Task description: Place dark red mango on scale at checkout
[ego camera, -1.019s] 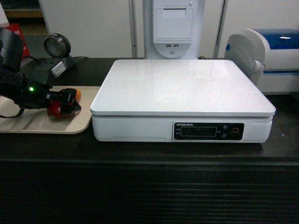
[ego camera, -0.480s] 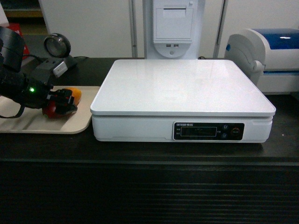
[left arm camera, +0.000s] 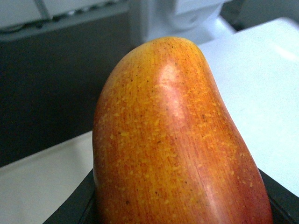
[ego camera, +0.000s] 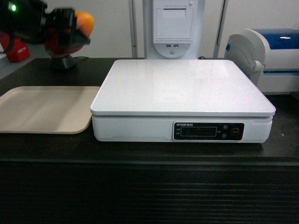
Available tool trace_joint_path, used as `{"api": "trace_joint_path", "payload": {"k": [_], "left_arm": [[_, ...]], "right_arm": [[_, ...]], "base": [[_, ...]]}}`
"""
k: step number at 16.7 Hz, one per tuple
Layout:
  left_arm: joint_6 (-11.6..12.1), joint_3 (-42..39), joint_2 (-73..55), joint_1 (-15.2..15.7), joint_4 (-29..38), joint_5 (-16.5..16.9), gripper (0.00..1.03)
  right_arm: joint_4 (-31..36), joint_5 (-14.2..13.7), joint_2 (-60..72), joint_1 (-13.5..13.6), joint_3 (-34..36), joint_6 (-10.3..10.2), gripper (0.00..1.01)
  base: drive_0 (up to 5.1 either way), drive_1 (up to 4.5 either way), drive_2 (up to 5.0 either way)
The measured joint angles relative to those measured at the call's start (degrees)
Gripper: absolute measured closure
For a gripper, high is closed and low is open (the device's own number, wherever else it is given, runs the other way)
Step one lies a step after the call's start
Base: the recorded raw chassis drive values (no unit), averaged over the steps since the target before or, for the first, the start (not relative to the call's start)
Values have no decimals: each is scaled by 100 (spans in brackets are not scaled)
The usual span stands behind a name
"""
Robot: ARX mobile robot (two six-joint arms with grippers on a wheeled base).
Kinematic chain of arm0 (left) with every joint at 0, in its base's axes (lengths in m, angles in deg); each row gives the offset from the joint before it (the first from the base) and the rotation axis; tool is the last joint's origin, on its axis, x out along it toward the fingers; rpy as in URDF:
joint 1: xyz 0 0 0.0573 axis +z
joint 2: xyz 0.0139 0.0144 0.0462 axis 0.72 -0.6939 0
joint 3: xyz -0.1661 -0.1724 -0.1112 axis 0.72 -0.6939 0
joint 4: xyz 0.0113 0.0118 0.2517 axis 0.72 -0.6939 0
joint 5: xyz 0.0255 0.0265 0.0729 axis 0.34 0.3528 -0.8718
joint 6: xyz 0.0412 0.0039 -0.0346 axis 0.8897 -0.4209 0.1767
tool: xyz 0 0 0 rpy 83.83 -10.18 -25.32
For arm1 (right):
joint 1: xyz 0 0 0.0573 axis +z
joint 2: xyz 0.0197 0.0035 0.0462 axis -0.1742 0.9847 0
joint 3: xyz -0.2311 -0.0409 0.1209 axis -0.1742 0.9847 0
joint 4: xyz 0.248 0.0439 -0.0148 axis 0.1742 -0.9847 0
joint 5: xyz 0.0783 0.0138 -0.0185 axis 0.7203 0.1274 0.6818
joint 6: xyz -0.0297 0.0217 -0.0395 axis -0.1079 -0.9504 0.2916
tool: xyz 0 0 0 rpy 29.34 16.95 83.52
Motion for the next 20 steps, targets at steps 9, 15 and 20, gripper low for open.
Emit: {"api": "trace_joint_path", "payload": {"k": [9, 15, 20], "left_arm": [[-1410, 787, -393, -2380, -273, -345, 41], [-2557, 2280, -1624, -2726, -1167, -1344, 41], [-3047, 2785, -2186, -2730, -1519, -2175, 41]], "right_arm": [[0, 0, 0, 0, 0, 0, 3], [0, 0, 0, 0, 0, 0, 3], [2, 0, 0, 0, 0, 0, 3]], "base": [[0, 0, 0], [0, 0, 0], [0, 0, 0]]}}
